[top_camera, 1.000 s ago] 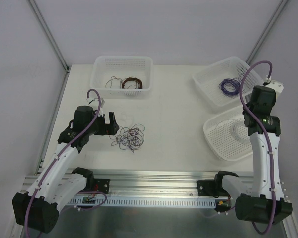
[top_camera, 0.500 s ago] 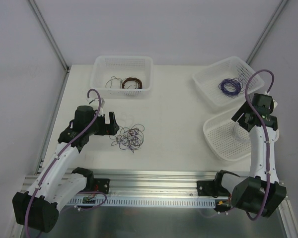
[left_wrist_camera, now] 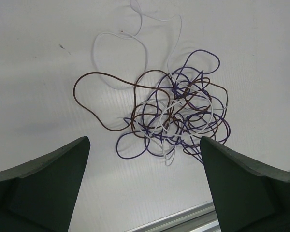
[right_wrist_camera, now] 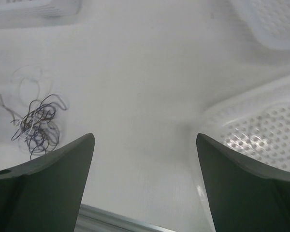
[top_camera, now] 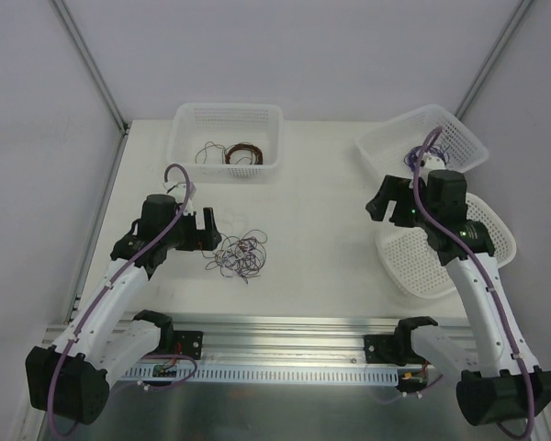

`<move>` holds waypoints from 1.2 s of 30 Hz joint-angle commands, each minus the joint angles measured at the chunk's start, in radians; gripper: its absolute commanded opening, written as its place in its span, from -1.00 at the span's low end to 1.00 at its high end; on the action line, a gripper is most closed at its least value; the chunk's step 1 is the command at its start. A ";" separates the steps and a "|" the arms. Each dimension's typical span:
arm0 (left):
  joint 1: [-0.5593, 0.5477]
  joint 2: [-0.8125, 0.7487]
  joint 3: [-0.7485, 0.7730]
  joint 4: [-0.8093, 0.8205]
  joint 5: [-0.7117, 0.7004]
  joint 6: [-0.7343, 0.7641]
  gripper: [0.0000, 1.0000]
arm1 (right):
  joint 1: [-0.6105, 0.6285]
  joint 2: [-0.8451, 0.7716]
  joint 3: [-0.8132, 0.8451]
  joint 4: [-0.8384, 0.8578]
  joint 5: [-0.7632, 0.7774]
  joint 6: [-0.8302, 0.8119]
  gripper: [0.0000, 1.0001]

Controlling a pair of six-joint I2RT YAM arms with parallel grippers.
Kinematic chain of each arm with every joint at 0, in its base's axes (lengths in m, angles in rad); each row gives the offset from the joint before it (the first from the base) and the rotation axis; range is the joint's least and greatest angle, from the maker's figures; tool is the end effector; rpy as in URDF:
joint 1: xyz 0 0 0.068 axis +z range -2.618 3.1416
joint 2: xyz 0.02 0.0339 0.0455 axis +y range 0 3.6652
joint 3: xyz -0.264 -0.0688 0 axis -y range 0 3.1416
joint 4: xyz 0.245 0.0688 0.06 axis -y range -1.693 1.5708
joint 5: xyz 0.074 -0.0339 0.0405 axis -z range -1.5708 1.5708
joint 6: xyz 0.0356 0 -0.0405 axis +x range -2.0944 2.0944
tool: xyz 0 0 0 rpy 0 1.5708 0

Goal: Untangle the cables

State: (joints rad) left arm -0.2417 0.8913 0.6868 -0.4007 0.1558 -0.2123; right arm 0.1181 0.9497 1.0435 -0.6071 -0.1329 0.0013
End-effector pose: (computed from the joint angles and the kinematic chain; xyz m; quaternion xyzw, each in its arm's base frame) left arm 0.1889 -0.0523 0.2657 0.0491 0.8824 -0.1713 0.4355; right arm 0.1979 0.0282 0.3572 -0.0837 0.8581 0.0873 0.4990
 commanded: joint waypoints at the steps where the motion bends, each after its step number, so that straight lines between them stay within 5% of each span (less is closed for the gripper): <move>1: 0.001 0.015 -0.003 0.022 0.021 -0.015 0.98 | 0.142 0.007 -0.048 0.171 -0.083 -0.021 0.81; 9: 0.002 0.021 -0.009 0.014 -0.038 -0.038 0.98 | 0.414 0.314 0.085 0.366 -0.157 -0.147 0.82; 20: 0.030 0.054 0.000 0.003 -0.047 -0.055 0.98 | 0.558 0.839 0.369 0.492 -0.269 -0.218 0.74; 36: 0.053 0.095 0.008 0.003 0.005 -0.055 0.98 | 0.638 1.253 0.592 0.635 -0.326 -0.098 -0.03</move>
State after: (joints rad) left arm -0.2047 0.9821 0.6868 -0.4019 0.1318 -0.2527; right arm 0.7467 2.1887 1.5700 -0.0467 -0.4137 -0.1291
